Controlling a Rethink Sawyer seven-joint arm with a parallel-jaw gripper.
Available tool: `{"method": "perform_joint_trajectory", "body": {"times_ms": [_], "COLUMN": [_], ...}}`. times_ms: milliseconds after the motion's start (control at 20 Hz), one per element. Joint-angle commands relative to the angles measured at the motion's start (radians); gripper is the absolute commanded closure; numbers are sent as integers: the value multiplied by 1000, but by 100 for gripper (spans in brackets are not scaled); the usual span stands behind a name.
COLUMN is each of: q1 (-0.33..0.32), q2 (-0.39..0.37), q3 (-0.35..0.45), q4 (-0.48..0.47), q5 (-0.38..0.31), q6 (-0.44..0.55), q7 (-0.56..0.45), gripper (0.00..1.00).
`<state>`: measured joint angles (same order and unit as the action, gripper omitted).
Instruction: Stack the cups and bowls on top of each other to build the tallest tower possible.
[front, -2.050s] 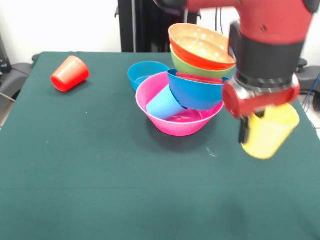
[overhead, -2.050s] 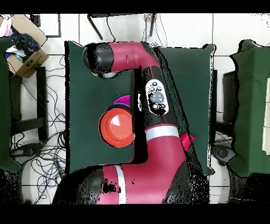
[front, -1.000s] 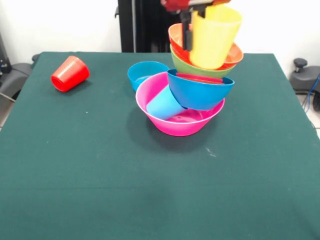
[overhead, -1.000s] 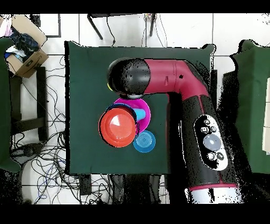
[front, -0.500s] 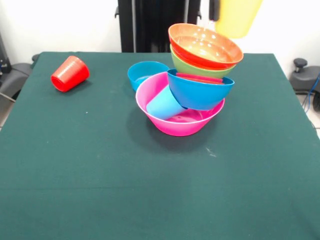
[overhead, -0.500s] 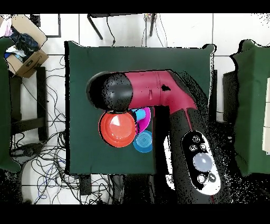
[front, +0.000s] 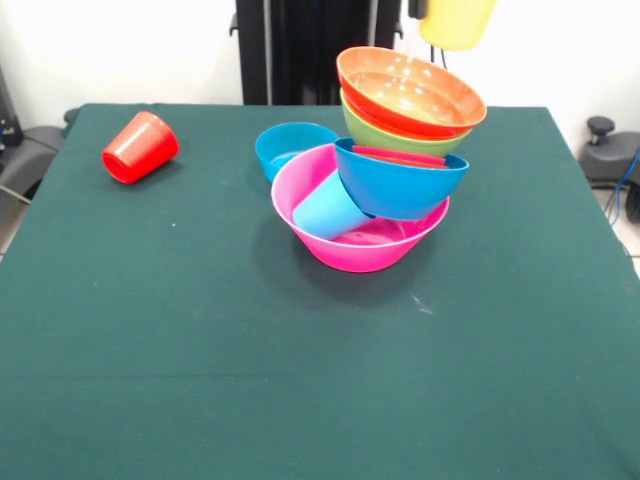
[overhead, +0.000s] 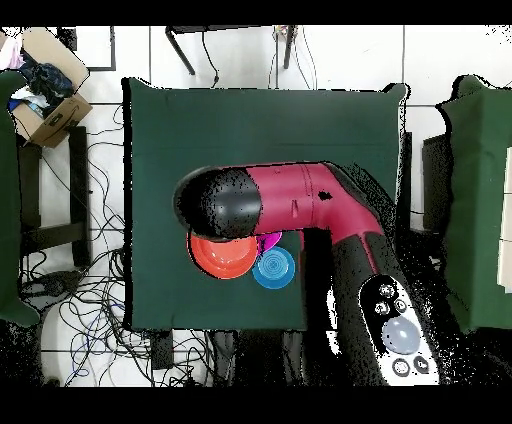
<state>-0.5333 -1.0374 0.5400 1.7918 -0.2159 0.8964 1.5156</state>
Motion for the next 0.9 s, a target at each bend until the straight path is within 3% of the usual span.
{"method": "perform_joint_trajectory", "body": {"times_ms": [50, 500, 900], "q1": [-41, -28, -27], "q2": [79, 141, 178], "q3": [69, 45, 36], "q4": [122, 107, 102], "q5": [-107, -224, -272], "q6": [-134, -202, -242], "q7": [-151, -89, -58], "gripper": [100, 100, 100]}}
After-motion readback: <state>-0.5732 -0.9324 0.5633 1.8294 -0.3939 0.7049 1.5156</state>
